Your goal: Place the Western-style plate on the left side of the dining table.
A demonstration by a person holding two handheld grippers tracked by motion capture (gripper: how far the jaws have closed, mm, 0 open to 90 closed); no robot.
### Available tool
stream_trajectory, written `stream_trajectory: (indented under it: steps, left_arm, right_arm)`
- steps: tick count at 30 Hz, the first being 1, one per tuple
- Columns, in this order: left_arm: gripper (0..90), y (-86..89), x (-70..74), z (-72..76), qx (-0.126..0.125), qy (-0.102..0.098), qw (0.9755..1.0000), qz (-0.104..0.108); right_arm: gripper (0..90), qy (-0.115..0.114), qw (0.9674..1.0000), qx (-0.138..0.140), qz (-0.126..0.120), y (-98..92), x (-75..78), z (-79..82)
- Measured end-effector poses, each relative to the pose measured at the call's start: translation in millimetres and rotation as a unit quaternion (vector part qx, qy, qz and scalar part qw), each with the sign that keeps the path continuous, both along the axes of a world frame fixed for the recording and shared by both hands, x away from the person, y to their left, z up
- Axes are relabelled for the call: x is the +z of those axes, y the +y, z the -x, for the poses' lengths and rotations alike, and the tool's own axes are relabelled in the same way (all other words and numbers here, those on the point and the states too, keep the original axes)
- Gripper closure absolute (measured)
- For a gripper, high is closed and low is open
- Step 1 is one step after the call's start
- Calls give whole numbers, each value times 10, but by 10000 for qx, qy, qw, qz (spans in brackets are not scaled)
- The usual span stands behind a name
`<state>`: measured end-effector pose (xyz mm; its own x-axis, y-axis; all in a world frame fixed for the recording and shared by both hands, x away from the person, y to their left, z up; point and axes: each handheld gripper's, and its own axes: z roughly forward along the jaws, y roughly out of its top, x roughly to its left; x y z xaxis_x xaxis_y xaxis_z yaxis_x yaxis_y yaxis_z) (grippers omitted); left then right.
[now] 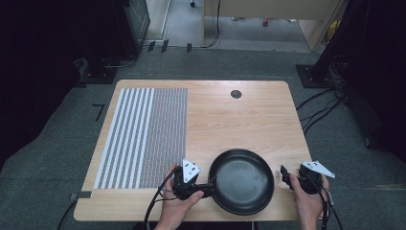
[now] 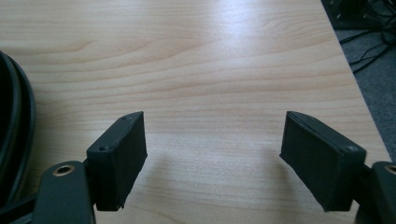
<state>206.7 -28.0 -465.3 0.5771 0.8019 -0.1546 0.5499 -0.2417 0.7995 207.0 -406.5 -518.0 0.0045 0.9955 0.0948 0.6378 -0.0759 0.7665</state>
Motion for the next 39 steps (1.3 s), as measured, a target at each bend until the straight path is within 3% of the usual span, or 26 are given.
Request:
stream_trajectory:
  steps: [17, 24, 28, 30, 34, 39]
  left_arm:
    - [159, -49, -95, -47, -143, 230, 9996, -8]
    - [213, -51, -121, -56, -131, 281, 9995, 12]
    - [251, -56, -140, -64, -156, 342, 9993, 13]
    - [291, -58, -150, -66, -162, 381, 9991, 21]
    - [413, -44, -165, -61, -259, 423, 9987, 79]
    - [472, -43, -175, -71, -284, 478, 9984, 111]
  right_arm:
    - [227, -306, 9987, 309, -263, 159, 231, 164]
    - [288, -453, 9976, 343, -408, 271, 314, 192]
    - [368, -588, 9961, 443, -489, 353, 359, 230]
    - [459, -629, 9950, 598, -496, 403, 382, 260]
    - [596, -476, 9920, 815, -838, 453, 390, 292]
    - [687, -392, 9903, 938, -942, 522, 388, 311]
